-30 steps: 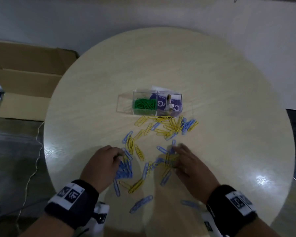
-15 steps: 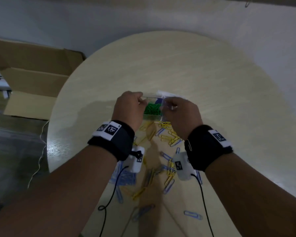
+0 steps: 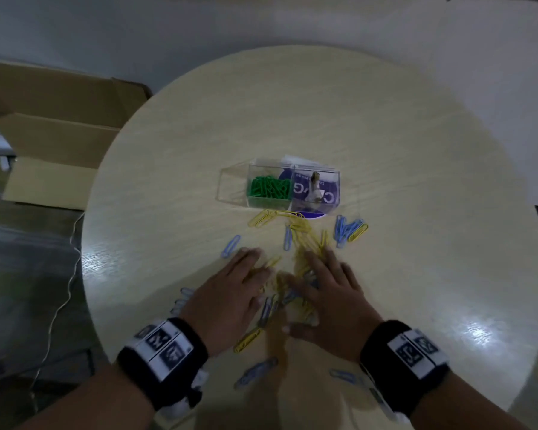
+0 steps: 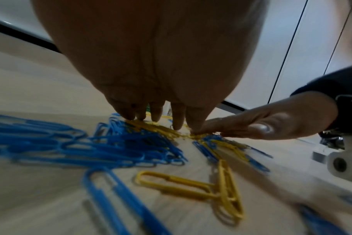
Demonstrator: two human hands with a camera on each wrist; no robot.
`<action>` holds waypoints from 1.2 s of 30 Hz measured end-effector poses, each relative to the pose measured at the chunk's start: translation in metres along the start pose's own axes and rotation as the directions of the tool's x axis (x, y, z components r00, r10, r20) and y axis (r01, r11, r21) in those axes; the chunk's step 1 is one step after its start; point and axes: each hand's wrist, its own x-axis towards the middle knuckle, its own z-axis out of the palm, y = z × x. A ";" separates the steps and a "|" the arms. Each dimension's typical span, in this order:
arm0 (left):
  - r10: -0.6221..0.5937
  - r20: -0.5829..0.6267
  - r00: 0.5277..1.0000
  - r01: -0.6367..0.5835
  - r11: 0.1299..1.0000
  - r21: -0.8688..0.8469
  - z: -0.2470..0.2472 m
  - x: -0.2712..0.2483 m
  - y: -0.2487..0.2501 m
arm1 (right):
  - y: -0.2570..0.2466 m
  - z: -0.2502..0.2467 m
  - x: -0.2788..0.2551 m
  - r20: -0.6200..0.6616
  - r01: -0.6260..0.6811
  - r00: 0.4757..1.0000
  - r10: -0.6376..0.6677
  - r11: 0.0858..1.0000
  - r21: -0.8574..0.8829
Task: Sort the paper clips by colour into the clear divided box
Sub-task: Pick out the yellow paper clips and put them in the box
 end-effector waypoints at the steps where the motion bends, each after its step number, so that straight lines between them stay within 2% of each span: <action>1: -0.006 -0.011 1.000 0.006 0.999 -0.043 -0.003 -0.007 0.003 | -0.002 0.000 -0.007 -0.006 0.025 1.000 -0.025 1.000 0.018; 4: -0.060 -0.108 0.992 0.047 0.992 -0.117 -0.015 -0.001 0.001 | 0.012 -0.004 -0.010 -0.169 0.005 0.986 0.011 0.995 0.095; 6: -0.111 -0.175 0.978 0.097 0.992 -0.086 -0.024 0.019 -0.006 | 0.034 -0.009 0.004 -0.323 -0.070 0.940 0.113 0.987 0.143; 7: -0.123 -0.198 0.972 0.114 0.992 -0.056 -0.027 0.032 -0.010 | 0.045 -0.013 0.011 -0.358 -0.115 0.919 0.167 0.980 0.162; 9: -0.126 -0.195 0.973 0.125 0.992 -0.014 -0.032 0.055 -0.016 | 0.064 -0.016 0.024 -0.325 -0.178 0.919 0.222 0.971 0.159; 12: -0.086 -0.127 0.988 0.092 0.995 0.043 -0.030 0.073 -0.023 | 0.080 -0.011 0.025 -0.232 -0.191 0.949 0.215 0.974 0.120; 14: -0.074 -0.133 0.988 0.082 0.995 0.056 -0.029 0.071 -0.026 | 0.090 -0.008 0.018 -0.254 -0.189 0.942 0.220 0.972 0.141; 16: -0.075 -0.172 0.982 0.076 0.997 -0.001 -0.029 0.064 -0.025 | 0.096 -0.009 0.010 -0.348 -0.197 0.905 0.243 0.967 0.164; 19: -0.182 -0.208 0.961 0.159 0.980 -0.119 -0.029 0.059 -0.022 | 0.088 -0.019 0.011 -0.546 -0.213 0.785 0.292 0.955 0.206; 20: -0.230 -0.201 0.952 0.210 0.971 -0.114 -0.030 0.060 -0.022 | 0.080 -0.025 0.016 -0.573 -0.219 0.758 0.311 0.949 0.225; 21: -0.260 -0.180 0.949 0.247 0.965 -0.089 -0.030 0.062 -0.022 | 0.070 -0.030 0.024 -0.555 -0.223 0.762 0.333 0.940 0.258; 23: -0.256 -0.128 0.958 0.257 0.966 -0.006 -0.030 0.067 -0.019 | 0.051 -0.039 0.041 -0.407 -0.256 0.828 0.386 0.906 0.337; 25: -0.214 -0.102 0.971 0.219 0.975 0.043 -0.030 0.069 -0.013 | 0.037 -0.043 0.059 -0.263 -0.308 0.877 0.401 0.892 0.330; 27: -0.197 -0.093 0.976 0.203 0.978 0.051 -0.031 0.065 -0.011 | 0.026 -0.046 0.072 -0.172 -0.340 0.901 0.398 0.895 0.288; 30: -0.180 -0.060 0.982 0.184 0.980 0.075 -0.029 0.059 -0.010 | 0.020 -0.046 0.082 -0.153 -0.312 0.922 0.357 0.915 0.254; 36: -0.184 -0.041 0.982 0.187 0.978 0.090 -0.027 0.057 -0.005 | 0.026 -0.046 0.082 -0.135 -0.339 0.907 0.398 0.882 0.327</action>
